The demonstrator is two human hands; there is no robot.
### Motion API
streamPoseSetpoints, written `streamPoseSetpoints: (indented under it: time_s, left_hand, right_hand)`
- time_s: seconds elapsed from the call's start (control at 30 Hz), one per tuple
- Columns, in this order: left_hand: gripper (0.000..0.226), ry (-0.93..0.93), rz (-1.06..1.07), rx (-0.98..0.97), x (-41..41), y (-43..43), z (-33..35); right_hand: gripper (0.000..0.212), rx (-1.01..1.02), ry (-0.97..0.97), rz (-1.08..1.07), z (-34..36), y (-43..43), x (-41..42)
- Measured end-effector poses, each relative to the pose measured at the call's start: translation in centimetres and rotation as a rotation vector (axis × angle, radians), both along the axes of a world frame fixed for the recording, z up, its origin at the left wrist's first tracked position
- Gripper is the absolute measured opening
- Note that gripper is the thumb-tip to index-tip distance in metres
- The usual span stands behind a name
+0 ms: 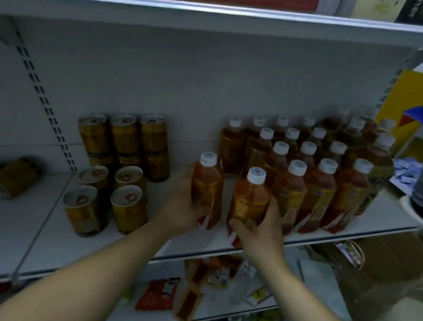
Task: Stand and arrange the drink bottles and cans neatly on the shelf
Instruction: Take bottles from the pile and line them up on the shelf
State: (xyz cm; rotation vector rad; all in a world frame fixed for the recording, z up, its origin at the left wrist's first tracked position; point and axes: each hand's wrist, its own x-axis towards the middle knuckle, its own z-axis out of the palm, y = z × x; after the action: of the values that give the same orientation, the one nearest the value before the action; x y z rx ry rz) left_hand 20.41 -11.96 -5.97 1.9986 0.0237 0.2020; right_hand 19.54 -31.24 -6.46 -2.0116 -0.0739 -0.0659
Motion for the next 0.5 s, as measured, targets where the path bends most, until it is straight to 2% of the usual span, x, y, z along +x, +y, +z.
streamPoseSetpoints:
  time_s: [0.13, 0.37, 0.5]
  left_hand:
    - [0.093, -0.076, -0.027, 0.041, 3.7, -1.3, 0.5]
    - [0.102, -0.046, -0.089, 0.025, 11.2, -1.4, -0.6]
    - [0.09, 0.018, -0.076, 0.212, 12.4, -1.5, -1.0]
  right_hand:
    - [0.093, -0.053, -0.019, -0.031, -0.9, 0.1, 0.1]
    - [0.091, -0.07, -0.02, -0.052, -1.2, 0.9, 1.4]
    - [0.092, -0.084, -0.023, -0.081, -1.3, 1.4, 1.9]
